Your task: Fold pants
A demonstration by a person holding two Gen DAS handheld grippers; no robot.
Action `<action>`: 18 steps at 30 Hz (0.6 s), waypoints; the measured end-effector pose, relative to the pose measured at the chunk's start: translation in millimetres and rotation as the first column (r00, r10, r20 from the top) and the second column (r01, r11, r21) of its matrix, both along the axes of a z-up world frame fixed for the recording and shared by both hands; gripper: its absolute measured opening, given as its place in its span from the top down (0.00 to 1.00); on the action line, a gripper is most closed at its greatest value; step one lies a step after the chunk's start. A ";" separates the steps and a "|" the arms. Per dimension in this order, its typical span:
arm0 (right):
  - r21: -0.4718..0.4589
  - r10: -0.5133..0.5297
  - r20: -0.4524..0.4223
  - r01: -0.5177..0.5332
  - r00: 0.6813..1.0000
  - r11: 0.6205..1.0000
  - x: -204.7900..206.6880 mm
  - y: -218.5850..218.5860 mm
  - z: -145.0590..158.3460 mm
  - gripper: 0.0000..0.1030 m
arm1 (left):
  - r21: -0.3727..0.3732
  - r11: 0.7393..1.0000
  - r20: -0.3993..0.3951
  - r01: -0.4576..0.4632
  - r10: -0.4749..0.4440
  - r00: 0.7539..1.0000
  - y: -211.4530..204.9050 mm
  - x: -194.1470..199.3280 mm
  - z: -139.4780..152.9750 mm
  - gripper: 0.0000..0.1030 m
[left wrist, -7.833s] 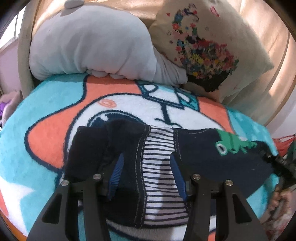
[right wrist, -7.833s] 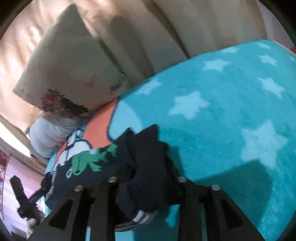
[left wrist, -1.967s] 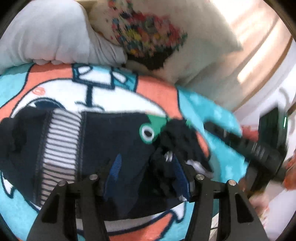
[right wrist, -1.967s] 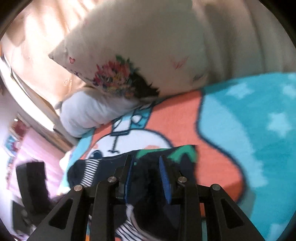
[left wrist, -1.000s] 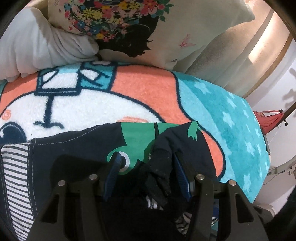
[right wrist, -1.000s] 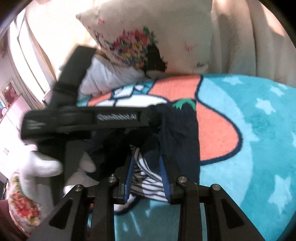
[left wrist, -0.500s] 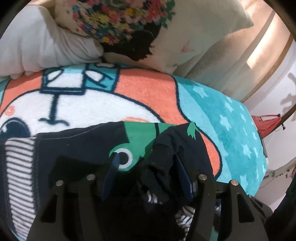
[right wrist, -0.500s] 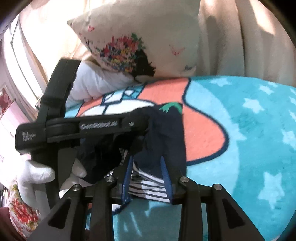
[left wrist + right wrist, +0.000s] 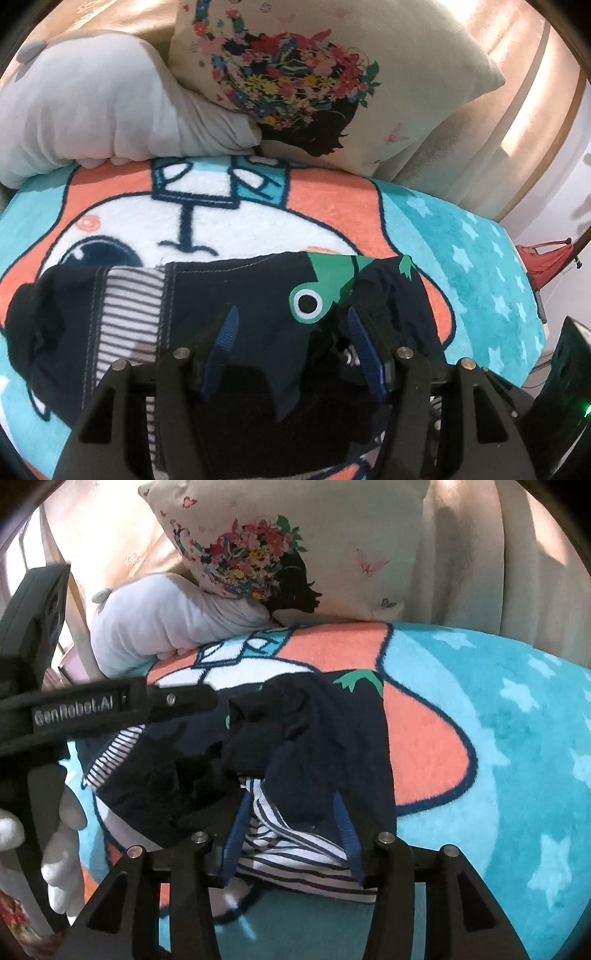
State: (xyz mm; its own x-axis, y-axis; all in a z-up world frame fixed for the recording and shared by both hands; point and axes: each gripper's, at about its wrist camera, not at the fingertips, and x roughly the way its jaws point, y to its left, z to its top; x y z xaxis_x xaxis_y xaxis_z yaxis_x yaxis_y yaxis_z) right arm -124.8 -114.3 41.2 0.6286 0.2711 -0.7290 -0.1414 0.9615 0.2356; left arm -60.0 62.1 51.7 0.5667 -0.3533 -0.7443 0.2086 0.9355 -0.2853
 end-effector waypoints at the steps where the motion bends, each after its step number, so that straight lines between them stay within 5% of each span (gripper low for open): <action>1: 0.007 -0.006 0.001 0.006 1.000 1.000 -0.6 -1.5 2.5 0.51 | -0.006 1.000 0.004 -0.001 0.001 1.000 3.0 -2.3 1.2 0.41; 9: 0.020 0.006 0.037 -0.007 0.999 1.000 -0.4 0.8 33.6 0.48 | -0.142 0.982 0.059 -0.121 0.131 0.990 83.5 -26.9 18.4 0.40; 13: 0.058 0.061 0.029 -0.063 0.998 0.996 10.8 16.1 46.4 0.44 | -0.193 0.940 0.052 -0.283 0.298 0.953 155.6 -40.9 14.3 0.37; 18: 0.113 0.191 -0.004 -0.189 0.982 0.975 34.2 62.3 56.8 0.40 | -0.235 0.889 -0.018 -0.393 0.400 0.916 212.1 -53.5 -10.8 0.37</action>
State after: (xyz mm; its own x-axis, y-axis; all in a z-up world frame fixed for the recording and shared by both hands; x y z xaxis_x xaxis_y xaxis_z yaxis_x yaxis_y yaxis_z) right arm -90.6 -52.1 97.9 0.5473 0.4645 -0.6962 -0.3145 0.8850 0.3432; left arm -113.5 274.1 40.8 0.7161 -0.2525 -0.6507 -0.1545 0.8518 -0.5005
